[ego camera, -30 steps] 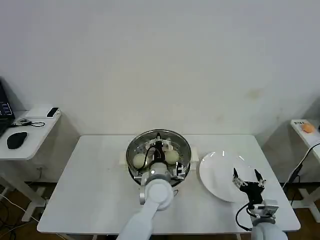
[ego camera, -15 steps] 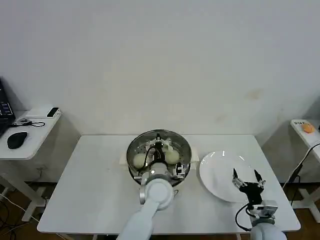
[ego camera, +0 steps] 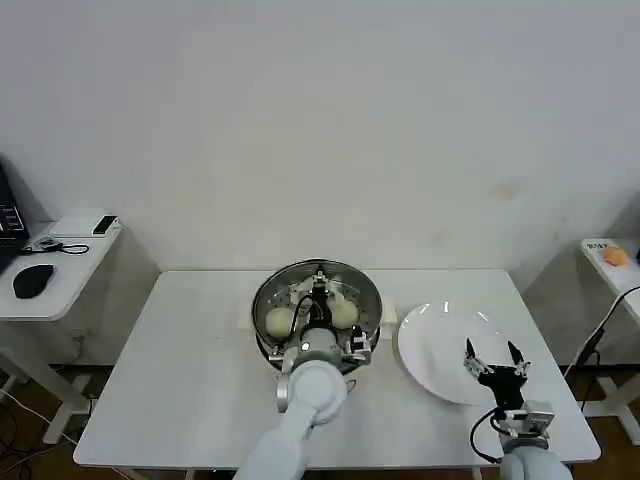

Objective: Take steamed baozi put them in steamer then cover it.

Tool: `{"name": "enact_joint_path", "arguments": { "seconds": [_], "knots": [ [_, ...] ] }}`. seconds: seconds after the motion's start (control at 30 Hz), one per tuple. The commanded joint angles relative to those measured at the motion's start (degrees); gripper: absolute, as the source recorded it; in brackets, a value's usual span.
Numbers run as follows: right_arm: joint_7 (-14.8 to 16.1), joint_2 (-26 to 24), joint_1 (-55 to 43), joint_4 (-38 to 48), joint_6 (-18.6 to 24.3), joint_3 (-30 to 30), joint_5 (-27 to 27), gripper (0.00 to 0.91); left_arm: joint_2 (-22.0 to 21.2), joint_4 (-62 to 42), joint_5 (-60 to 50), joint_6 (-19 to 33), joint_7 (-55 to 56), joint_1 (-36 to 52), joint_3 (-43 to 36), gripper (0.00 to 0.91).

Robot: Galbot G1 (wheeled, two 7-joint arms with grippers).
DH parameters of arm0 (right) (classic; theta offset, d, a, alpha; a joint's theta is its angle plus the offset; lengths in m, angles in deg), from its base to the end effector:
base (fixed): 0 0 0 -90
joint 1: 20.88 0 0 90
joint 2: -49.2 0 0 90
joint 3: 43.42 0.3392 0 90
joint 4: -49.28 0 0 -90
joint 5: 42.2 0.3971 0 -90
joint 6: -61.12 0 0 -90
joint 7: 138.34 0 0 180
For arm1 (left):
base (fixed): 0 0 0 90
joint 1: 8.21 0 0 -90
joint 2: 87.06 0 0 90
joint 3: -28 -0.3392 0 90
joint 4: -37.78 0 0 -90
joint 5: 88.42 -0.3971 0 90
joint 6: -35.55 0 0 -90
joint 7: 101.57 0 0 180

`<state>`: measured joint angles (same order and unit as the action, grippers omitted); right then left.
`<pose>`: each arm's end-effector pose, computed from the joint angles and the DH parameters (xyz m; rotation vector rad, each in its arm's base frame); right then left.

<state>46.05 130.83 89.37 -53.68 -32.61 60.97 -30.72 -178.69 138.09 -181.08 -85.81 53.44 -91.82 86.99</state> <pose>0.2709 -0.1316 -0.3488 -0.1978 -2.9830 -0.0017 0.3620 -0.2088 -0.2234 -0.1685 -2.2365 -2.0593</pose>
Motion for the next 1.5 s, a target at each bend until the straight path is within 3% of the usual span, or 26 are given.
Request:
{"name": "enact_joint_path", "arguments": {
  "seconds": [0.03,1.2,1.4,1.5],
  "knots": [
    [-0.02,-0.13,-0.06,0.15,0.06,-0.02,-0.02,0.907,0.12,4.17,1.31,0.19,-0.96,-1.51,0.38,0.907],
    [0.16,-1.81,-0.16,1.09,0.15,-1.1,0.57,0.907,5.17,21.05,5.29,3.31,-3.27,-12.74,4.11,0.907],
    [0.09,-3.06,-0.12,0.93,-0.36,-2.23,2.69,0.907,7.78,28.86,10.74,3.3,-2.79,-15.94,7.55,0.907],
    [-0.12,-3.68,-0.38,0.85,-0.83,-3.29,4.24,0.907,11.43,33.17,23.22,3.19,1.36,-18.78,11.57,0.907]
  ]
}}
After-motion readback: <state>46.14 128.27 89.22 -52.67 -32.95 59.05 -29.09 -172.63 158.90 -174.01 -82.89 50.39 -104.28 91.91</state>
